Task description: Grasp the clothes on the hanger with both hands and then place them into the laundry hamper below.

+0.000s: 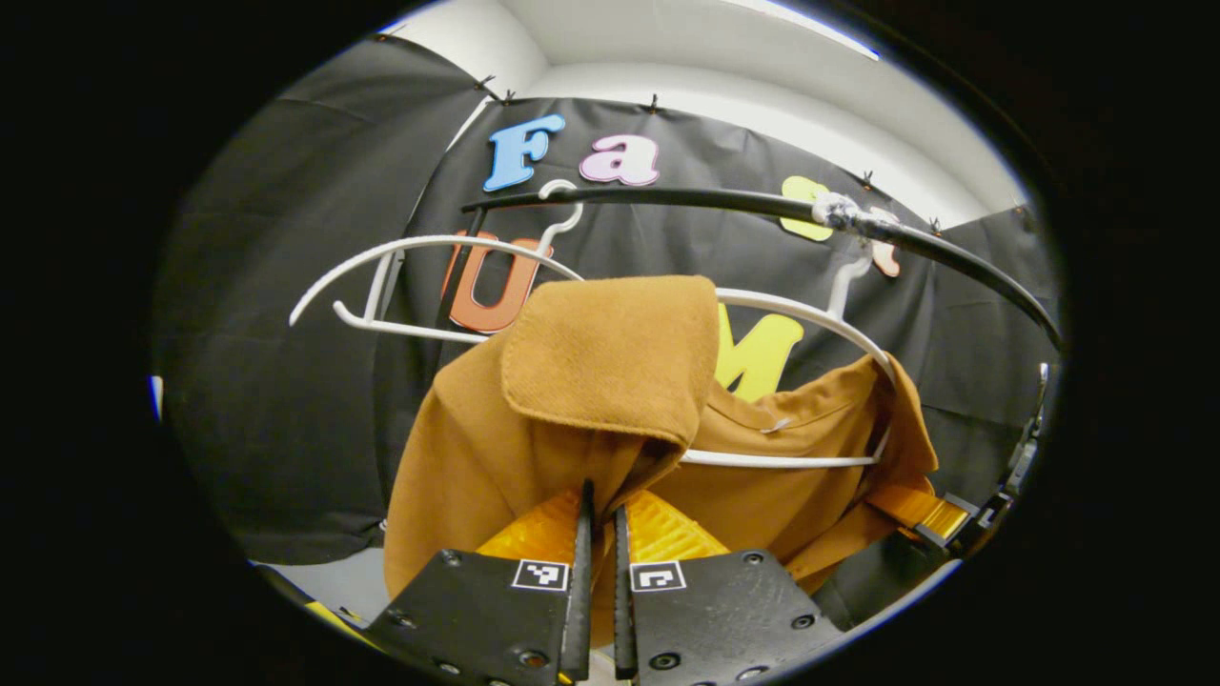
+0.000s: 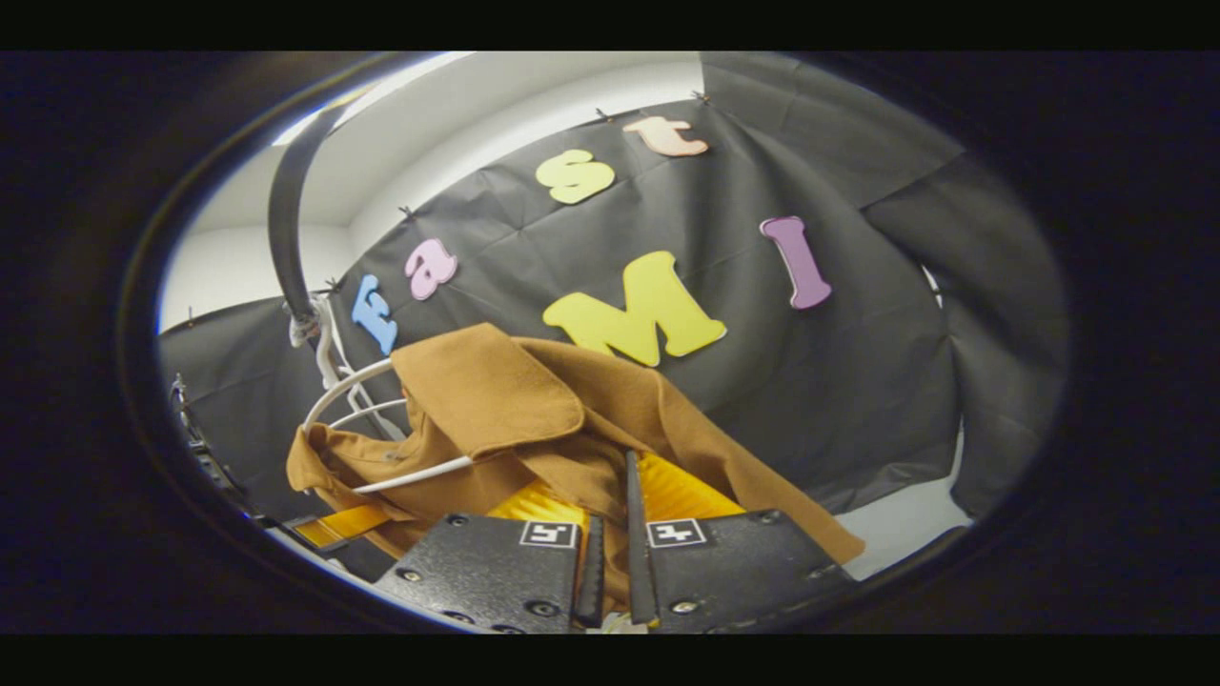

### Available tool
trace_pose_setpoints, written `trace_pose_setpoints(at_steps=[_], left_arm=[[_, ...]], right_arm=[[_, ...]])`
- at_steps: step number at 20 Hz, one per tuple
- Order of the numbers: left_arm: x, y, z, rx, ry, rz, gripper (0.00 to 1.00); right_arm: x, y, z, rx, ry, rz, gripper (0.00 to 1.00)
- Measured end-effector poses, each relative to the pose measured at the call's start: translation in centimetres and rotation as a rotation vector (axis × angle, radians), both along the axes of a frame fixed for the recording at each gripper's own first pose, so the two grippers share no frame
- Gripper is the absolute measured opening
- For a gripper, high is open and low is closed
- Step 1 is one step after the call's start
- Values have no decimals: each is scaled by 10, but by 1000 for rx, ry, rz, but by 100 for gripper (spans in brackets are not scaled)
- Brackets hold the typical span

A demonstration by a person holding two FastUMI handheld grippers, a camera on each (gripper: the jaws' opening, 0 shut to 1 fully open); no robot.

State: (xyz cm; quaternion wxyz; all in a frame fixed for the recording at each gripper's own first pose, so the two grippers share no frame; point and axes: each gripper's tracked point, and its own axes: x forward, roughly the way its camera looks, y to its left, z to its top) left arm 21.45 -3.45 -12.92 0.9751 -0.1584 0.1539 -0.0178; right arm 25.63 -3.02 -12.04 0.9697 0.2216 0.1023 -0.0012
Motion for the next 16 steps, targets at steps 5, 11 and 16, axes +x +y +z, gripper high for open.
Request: trace_pose_setpoints(at_steps=[5, 11, 16], left_arm=[[-12, 1, 5, -31, 22, -36, 2], [-30, 20, 34, -29, -24, -25, 2], [-30, 46, 51, -42, -51, 0, 2]], right_arm=[[-11, -21, 23, -13, -43, -38, 12], [-11, -36, 29, 15, -43, -63, 8], [-3, -45, 37, 64, -33, -78, 8]])
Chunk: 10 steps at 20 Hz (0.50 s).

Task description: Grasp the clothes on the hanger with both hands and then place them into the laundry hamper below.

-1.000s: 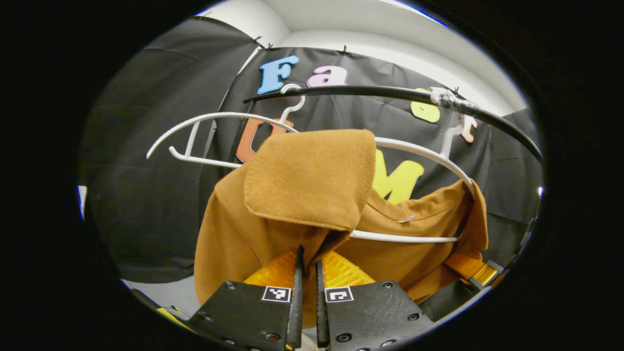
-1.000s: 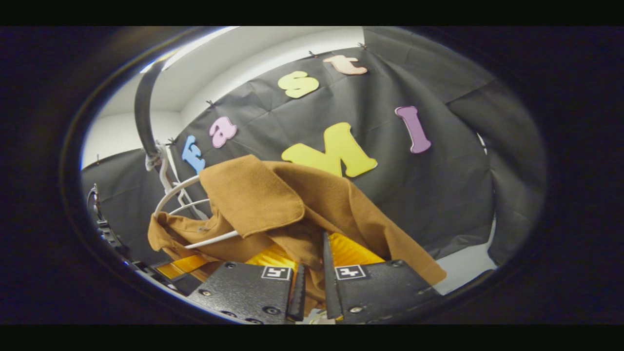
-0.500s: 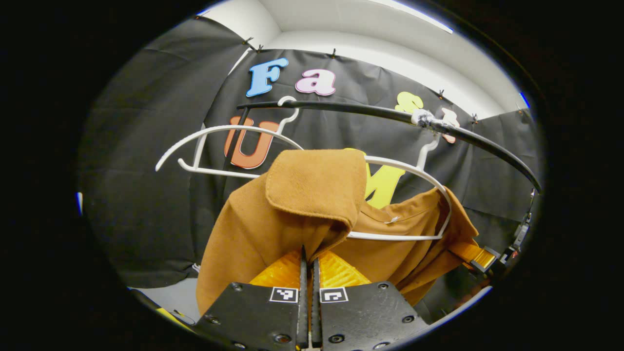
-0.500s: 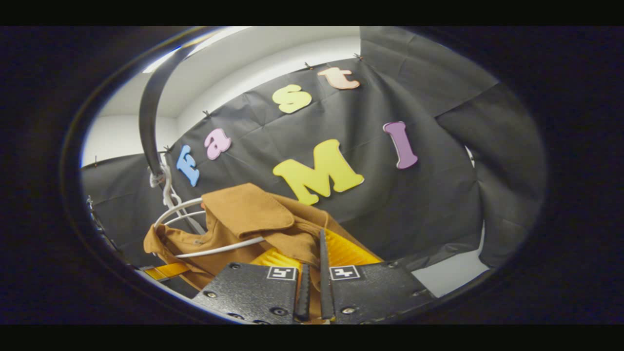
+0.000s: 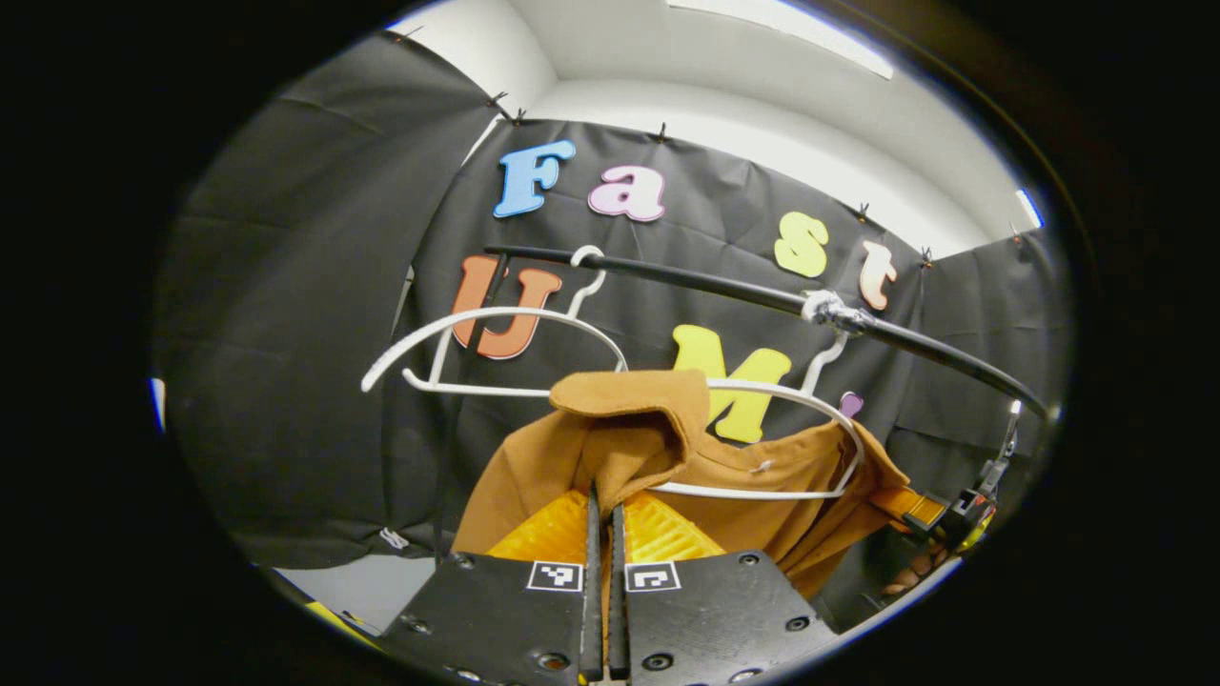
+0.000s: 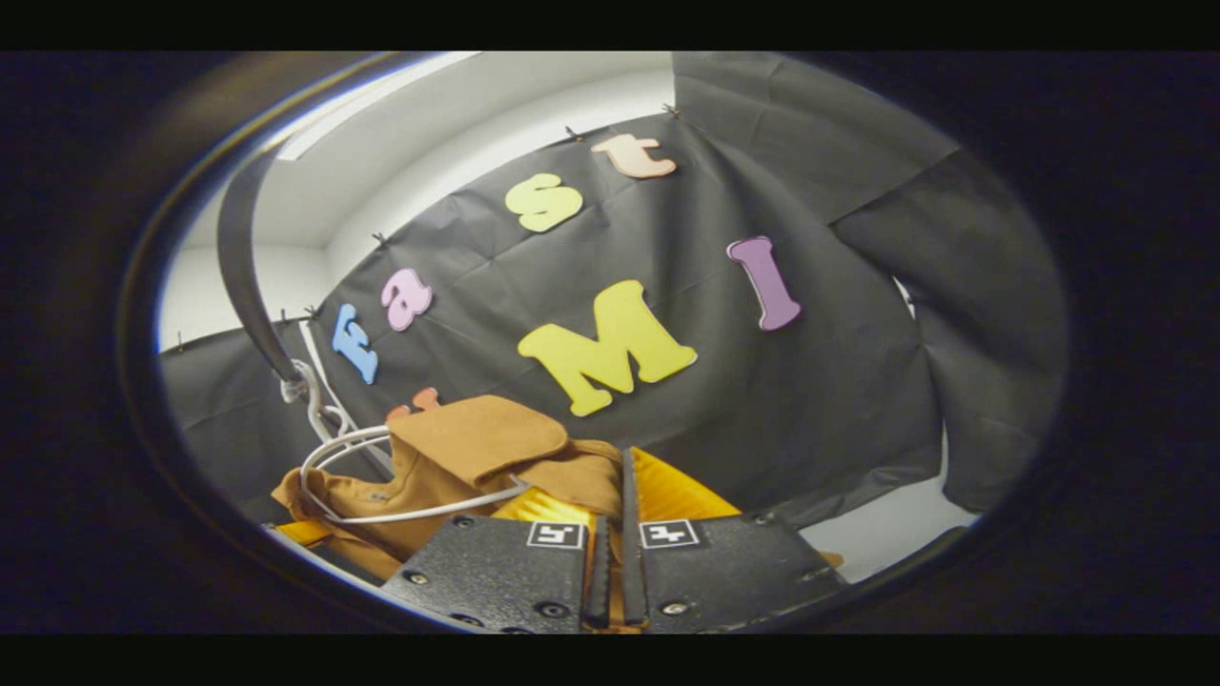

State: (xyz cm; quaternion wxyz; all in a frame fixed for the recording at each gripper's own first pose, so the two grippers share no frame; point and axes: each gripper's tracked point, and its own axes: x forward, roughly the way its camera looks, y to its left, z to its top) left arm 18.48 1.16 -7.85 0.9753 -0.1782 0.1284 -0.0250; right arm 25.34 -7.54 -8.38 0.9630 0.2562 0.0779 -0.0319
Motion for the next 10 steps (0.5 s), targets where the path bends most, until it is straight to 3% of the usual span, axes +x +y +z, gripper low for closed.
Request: trace_pose_setpoints(at_steps=[2, 3, 5, 6, 10], left_arm=[[3, 14, 6, 5, -19, 28, 7], [6, 20, 10, 4, -35, 36, 2], [12, 25, 19, -4, -56, 39, 7], [15, 31, 21, 1, -65, 45, 2], [30, 48, 21, -26, -68, 62, 7]], right_arm=[[6, -8, 8, 33, -17, -12, 8], [10, -10, 12, 59, -26, -13, 8], [15, -13, 13, 97, -33, -11, 7], [18, -15, 15, 111, -40, -9, 7], [34, -19, 17, 265, -43, 47, 9]])
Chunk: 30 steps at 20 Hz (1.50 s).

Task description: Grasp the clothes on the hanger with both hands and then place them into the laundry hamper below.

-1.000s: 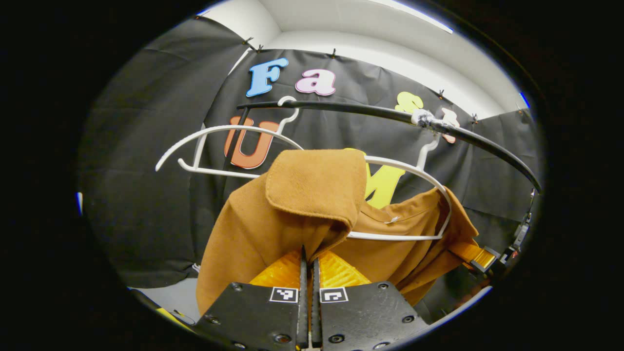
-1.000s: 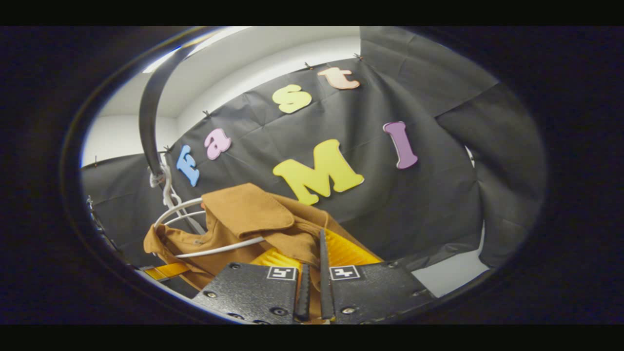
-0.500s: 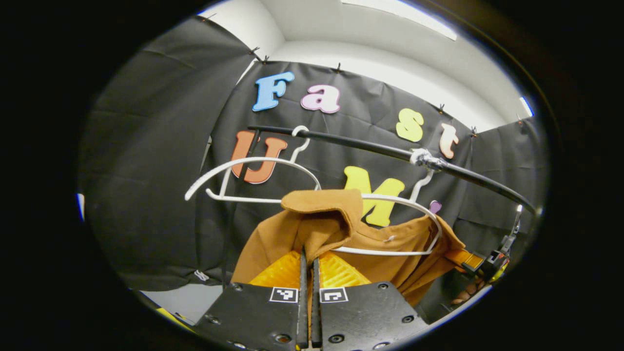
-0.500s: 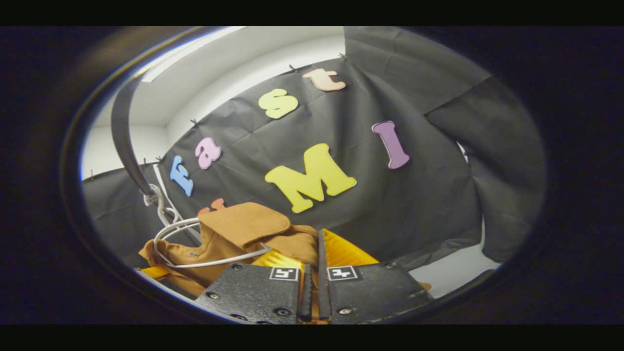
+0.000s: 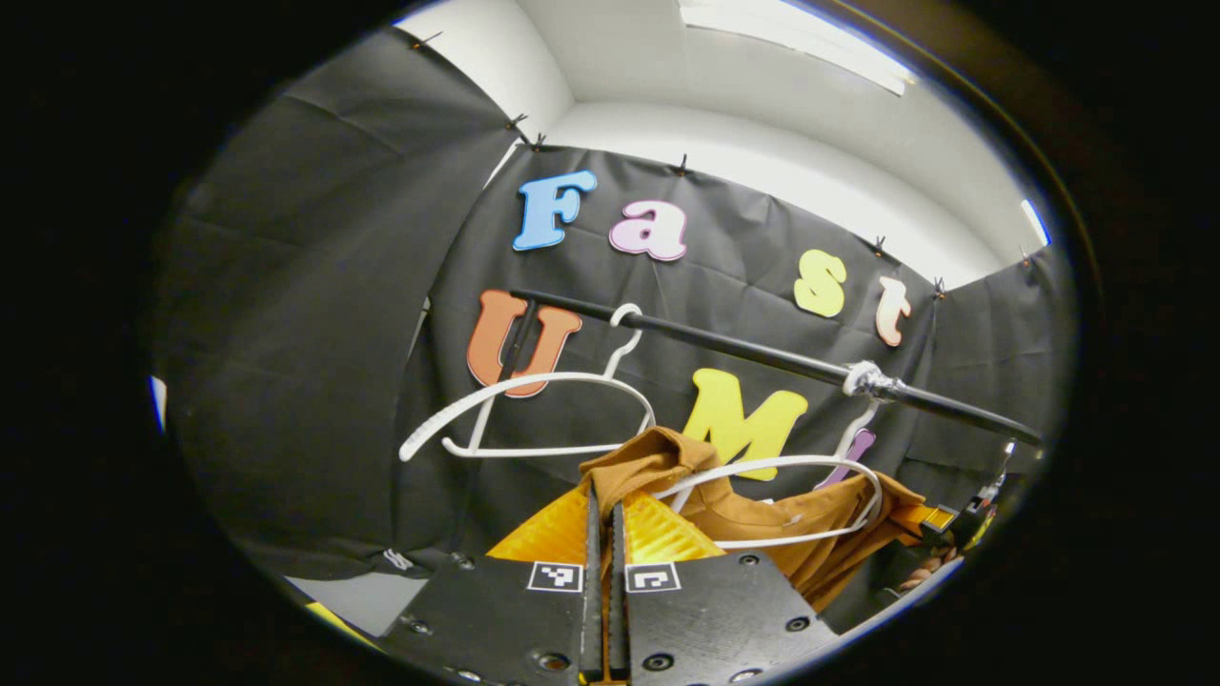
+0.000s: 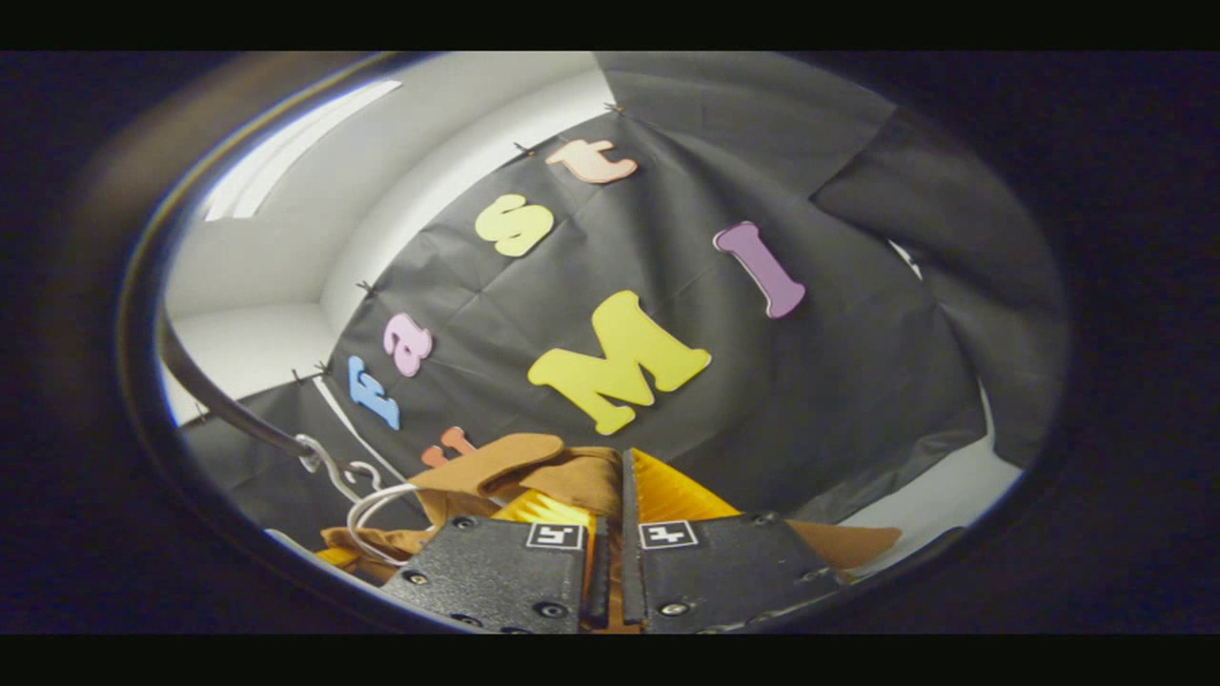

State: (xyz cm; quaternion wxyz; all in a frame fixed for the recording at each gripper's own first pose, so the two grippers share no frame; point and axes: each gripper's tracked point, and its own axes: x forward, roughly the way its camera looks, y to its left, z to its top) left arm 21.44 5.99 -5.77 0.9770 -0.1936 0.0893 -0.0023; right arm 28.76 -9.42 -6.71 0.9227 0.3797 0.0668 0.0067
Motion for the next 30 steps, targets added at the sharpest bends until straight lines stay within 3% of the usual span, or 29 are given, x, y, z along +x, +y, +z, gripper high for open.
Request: trace_pose_setpoints(at_steps=[3, 4, 5, 7, 10, 11, 12, 13, 14, 15, 17, 18, 19, 21, 22, 24, 25, 26, 30], left_arm=[[7, 14, -10, -5, 19, 2, 7], [11, 17, -10, -8, 19, 0, 2], [15, 17, -12, -13, 27, -6, 7], [17, 14, -22, -33, 35, -19, 2], [14, 18, -32, -35, 49, -20, 2], [17, 20, -33, -39, 51, -21, 7], [20, 19, -36, -54, 54, -30, 2], [21, 20, -39, -62, 62, -35, 7], [19, 24, -44, -68, 69, -42, 2], [18, 26, -49, -80, 78, -47, 2], [18, 26, -63, -120, 102, -57, 2], [18, 25, -71, -132, 115, -60, 2], [15, 25, -80, -136, 130, -57, 2], [4, 26, -100, -137, 170, -60, 7], [-2, 25, -108, -138, 189, -62, 3], [-8, 21, -120, -112, 221, -67, 7], [-10, 20, -123, -93, 225, -73, 2], [-12, 16, -127, -75, 230, -80, 2], [-30, 7, -135, -3, 250, -99, 2]], right_arm=[[16, -12, -6, 24, 17, 3, 7], [20, -15, -6, 24, 19, 0, 7], [24, -16, -6, 23, 24, 14, 8], [31, -15, -11, 22, 38, 27, 7], [40, -12, -26, 29, 66, 43, 4], [43, -11, -30, 39, 75, 60, 3], [48, -10, -34, 44, 82, 72, 3], [52, -10, -39, 46, 89, 86, 6], [56, -11, -44, 52, 98, 96, 9], [59, -11, -49, 58, 110, 109, 3], [62, -14, -64, 67, 135, 116, 6], [63, -16, -73, 75, 148, 108, 2], [61, -17, -82, 87, 164, 108, 10], [57, -19, -105, 101, 204, 97, 6], [53, -20, -118, 99, 226, 94, 2], [47, -20, -133, 64, 259, 92, 6], [43, -21, -140, 34, 273, 89, 2], [38, -22, -150, 2, 291, 85, 6], [12, -12, -173, -65, 343, 115, 3]])
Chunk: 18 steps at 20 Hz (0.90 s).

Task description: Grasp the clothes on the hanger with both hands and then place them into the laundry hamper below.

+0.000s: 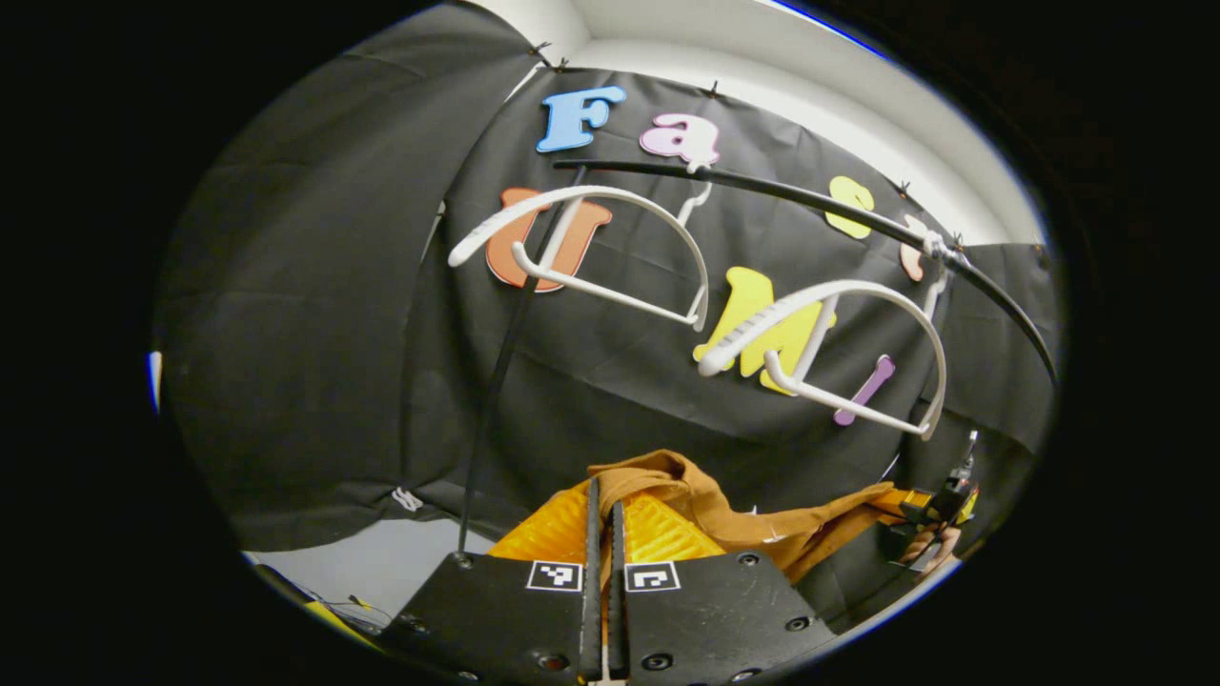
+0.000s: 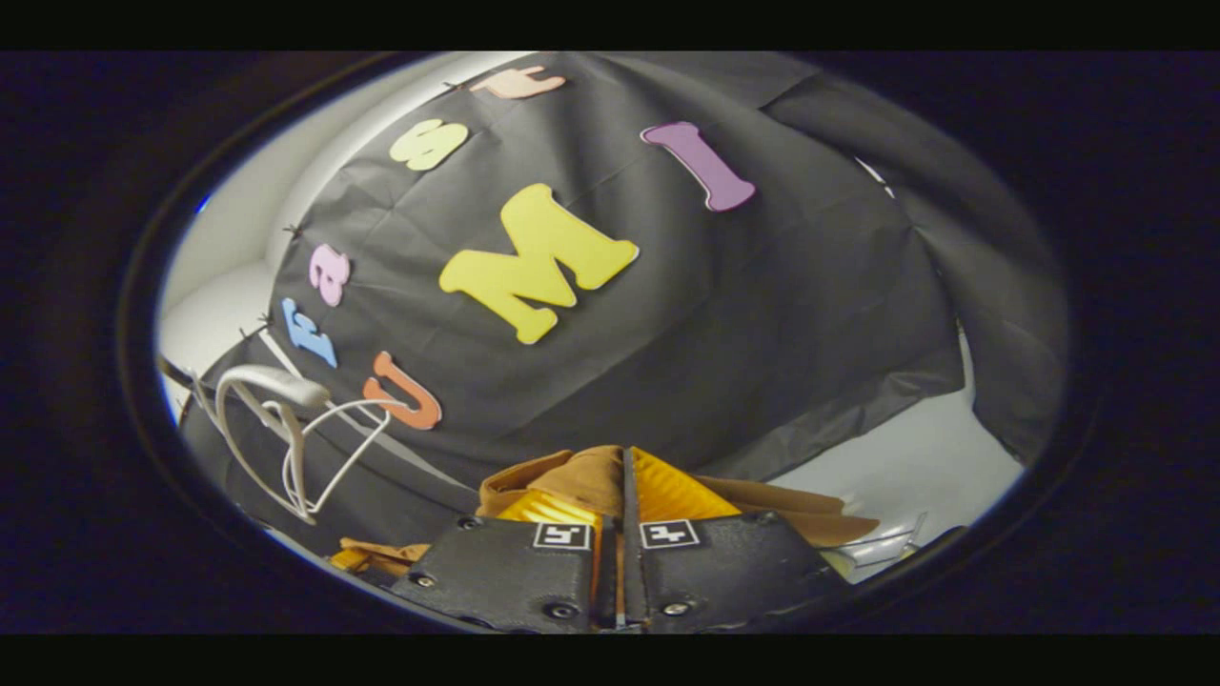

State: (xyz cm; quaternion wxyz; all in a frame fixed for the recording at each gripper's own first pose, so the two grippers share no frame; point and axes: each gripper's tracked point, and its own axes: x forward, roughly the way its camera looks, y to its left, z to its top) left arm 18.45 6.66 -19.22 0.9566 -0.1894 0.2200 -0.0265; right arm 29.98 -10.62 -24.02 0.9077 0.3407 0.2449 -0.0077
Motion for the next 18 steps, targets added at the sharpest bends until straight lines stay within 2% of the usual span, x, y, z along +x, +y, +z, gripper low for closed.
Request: trace_pose_setpoints(at_steps=[2, 3, 5, 6, 8, 11, 12, 14, 15, 18], left_arm=[[-10, -5, 0, 15, -2, -10, 2], [-15, -9, 0, 13, -4, -18, 2], [-29, -18, 0, 17, -5, -39, 2], [-33, -24, 2, 25, -5, -53, 2], [-41, -36, 6, 42, -10, -80, 2], [-55, -55, 20, 49, -35, -121, 2], [-59, -59, 28, 51, -48, -130, 0], [-60, -70, 44, 51, -77, -151, 2], [-62, -74, 53, 52, -92, -161, 2], [-70, -88, 72, 62, -136, -201, 2]], right_arm=[[-11, 5, -5, -23, 9, 13, 6], [-18, 7, -6, -30, 11, 17, 3], [-32, 16, -7, -29, 13, 34, 3], [-40, 22, -6, -30, 13, 46, 6], [-55, 37, -1, -46, 7, 90, 3], [-80, 68, 10, -80, -16, 181, 3], [-88, 79, 15, -92, -27, 210, 6], [-101, 103, 30, -103, -55, 280, 6], [-106, 115, 40, -97, -72, 314, 3], [-124, 161, 63, -73, -113, 424, 3]])
